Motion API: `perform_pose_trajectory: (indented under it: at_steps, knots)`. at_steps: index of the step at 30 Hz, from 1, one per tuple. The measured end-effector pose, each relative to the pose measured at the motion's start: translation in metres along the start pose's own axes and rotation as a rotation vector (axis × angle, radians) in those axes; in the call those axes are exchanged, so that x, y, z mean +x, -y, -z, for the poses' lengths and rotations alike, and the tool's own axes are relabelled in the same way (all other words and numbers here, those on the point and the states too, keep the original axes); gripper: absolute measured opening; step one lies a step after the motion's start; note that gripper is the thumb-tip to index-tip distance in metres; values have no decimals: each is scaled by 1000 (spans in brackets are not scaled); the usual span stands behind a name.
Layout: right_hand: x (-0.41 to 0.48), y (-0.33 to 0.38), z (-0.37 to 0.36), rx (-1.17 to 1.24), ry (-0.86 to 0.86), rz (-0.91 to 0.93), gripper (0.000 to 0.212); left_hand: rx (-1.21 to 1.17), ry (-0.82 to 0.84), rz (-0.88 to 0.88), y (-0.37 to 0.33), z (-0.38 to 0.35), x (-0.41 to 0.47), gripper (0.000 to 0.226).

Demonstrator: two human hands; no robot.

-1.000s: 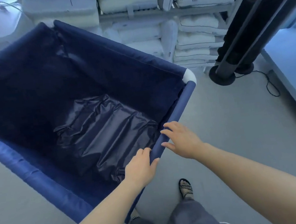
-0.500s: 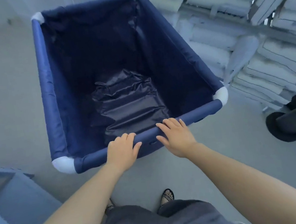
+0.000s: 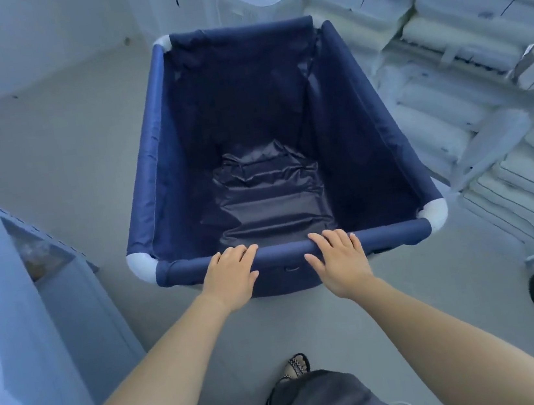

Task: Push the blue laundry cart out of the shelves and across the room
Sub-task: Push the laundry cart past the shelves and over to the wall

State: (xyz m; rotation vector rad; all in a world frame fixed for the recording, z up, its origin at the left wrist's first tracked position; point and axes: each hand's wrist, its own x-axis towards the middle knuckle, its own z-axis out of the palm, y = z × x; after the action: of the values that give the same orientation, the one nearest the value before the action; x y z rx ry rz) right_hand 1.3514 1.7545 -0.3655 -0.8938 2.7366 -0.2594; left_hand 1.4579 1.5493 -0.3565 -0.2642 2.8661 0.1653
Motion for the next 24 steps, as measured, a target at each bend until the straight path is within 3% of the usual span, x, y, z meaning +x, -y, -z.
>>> perform_pose_trajectory:
  at_steps: [3,15,24]
  knots:
    - [-18,-19,1,-60,34,-85,52,-25,-6,29,-20,-8,-20,54]
    - [-121,-76,-7,-143,177,-43,53,-145,9,118,-121,-49,-109,56]
    - [-173,-141,-2,-108,237,136,49,-166,28,321,-208,-70,-137,47]
